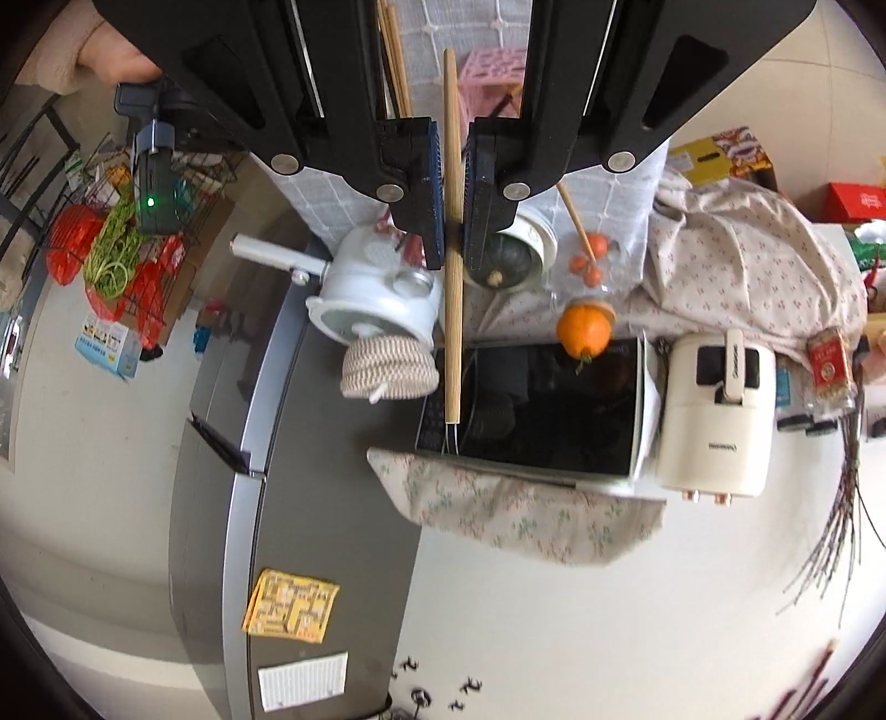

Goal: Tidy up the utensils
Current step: 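Drop the wooden chopstick into the pink basket with the left gripper while the right carries the white spoon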

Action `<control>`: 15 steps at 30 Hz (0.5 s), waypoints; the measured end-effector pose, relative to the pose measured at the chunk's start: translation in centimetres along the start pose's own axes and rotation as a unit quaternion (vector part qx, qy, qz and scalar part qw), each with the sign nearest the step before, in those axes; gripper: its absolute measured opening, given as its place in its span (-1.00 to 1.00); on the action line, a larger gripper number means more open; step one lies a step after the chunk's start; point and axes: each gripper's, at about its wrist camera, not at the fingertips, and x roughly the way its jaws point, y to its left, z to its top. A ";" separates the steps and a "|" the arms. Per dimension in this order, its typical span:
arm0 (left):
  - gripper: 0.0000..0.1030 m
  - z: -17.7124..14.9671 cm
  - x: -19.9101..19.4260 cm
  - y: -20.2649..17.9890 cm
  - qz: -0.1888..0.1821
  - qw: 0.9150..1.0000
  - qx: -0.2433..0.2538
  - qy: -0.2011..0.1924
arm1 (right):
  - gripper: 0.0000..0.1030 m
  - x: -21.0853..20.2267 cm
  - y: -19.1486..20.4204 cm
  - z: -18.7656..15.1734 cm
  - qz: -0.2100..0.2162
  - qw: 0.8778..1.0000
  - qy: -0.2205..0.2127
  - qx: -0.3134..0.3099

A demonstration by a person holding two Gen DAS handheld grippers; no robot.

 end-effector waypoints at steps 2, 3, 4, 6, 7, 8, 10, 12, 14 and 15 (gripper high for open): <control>-0.88 0.1 -0.3 0.2 0.018 0.999 0.013 -0.039 | -0.93 0.0 0.8 -0.1 -0.004 1.000 -0.013 -0.007; -0.88 -0.1 -0.1 0.3 0.027 0.998 0.019 -0.051 | -0.93 -0.1 1.1 -0.3 -0.009 1.000 -0.022 -0.013; -0.88 -0.3 0.3 0.5 0.027 0.998 0.017 -0.054 | -0.93 -0.1 1.4 -0.4 -0.015 0.999 -0.028 -0.020; -0.88 -0.8 1.6 1.0 0.026 0.999 0.002 -0.041 | -0.93 0.1 2.0 -0.6 -0.021 0.999 -0.034 -0.029; -0.88 -1.1 2.4 1.3 0.029 0.999 -0.004 -0.031 | -0.93 0.2 2.1 -0.6 -0.022 0.999 -0.034 -0.030; -0.88 -1.5 3.2 1.6 0.032 0.999 -0.010 -0.025 | -0.93 0.4 2.2 -0.7 -0.022 0.999 -0.032 -0.029; -0.88 -2.2 4.6 2.1 0.047 0.999 -0.017 -0.016 | -0.93 0.7 2.4 -0.7 -0.024 0.999 -0.034 -0.029; -0.88 -3.1 6.1 2.6 0.059 0.998 -0.022 -0.005 | -0.93 0.8 2.6 -0.7 -0.026 0.999 -0.038 -0.030; -0.88 -4.0 7.5 2.9 0.064 0.998 -0.025 0.013 | -0.93 0.8 2.8 -0.7 -0.029 0.998 -0.044 -0.031; -0.88 -4.3 8.2 3.1 0.065 0.997 -0.028 0.020 | -0.93 0.8 2.9 -0.7 -0.030 0.998 -0.049 -0.031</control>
